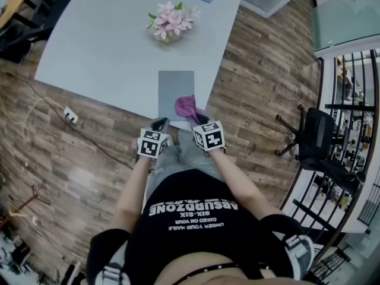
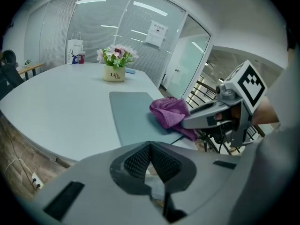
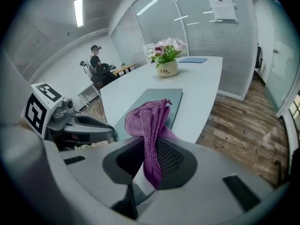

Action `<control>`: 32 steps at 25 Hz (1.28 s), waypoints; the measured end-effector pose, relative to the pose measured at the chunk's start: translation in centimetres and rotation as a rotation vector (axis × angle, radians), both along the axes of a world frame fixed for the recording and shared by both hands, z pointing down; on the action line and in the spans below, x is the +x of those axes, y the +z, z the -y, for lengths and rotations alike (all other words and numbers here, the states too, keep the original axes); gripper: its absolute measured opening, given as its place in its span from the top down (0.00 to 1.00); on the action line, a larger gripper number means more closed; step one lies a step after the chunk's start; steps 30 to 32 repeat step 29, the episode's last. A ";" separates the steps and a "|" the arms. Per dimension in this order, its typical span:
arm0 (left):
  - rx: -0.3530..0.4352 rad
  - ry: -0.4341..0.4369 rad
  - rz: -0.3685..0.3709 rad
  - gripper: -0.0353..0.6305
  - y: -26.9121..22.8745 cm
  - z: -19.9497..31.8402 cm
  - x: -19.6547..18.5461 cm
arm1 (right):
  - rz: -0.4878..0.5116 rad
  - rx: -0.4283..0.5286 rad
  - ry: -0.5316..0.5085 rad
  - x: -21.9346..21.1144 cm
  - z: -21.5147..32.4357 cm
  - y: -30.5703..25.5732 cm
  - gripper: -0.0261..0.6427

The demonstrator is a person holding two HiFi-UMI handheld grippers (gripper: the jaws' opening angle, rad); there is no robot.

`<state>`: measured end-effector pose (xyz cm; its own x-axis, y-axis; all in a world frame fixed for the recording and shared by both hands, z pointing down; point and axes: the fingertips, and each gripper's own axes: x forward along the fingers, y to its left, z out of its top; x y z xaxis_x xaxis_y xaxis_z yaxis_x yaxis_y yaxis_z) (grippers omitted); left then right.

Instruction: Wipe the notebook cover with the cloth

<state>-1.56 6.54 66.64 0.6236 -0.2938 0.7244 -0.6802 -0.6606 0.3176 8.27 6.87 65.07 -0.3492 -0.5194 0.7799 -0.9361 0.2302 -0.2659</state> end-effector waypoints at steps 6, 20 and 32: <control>0.044 0.061 0.058 0.93 0.7 -0.4 0.4 | 0.076 -0.007 0.072 0.3 0.0 0.5 0.85; 0.053 0.091 0.057 0.93 0.7 -0.6 0.4 | 0.042 0.011 0.010 0.1 -0.3 0.5 0.85; 0.046 0.081 0.054 0.93 0.6 -0.6 0.6 | 0.037 0.011 0.001 0.2 -0.3 0.3 0.85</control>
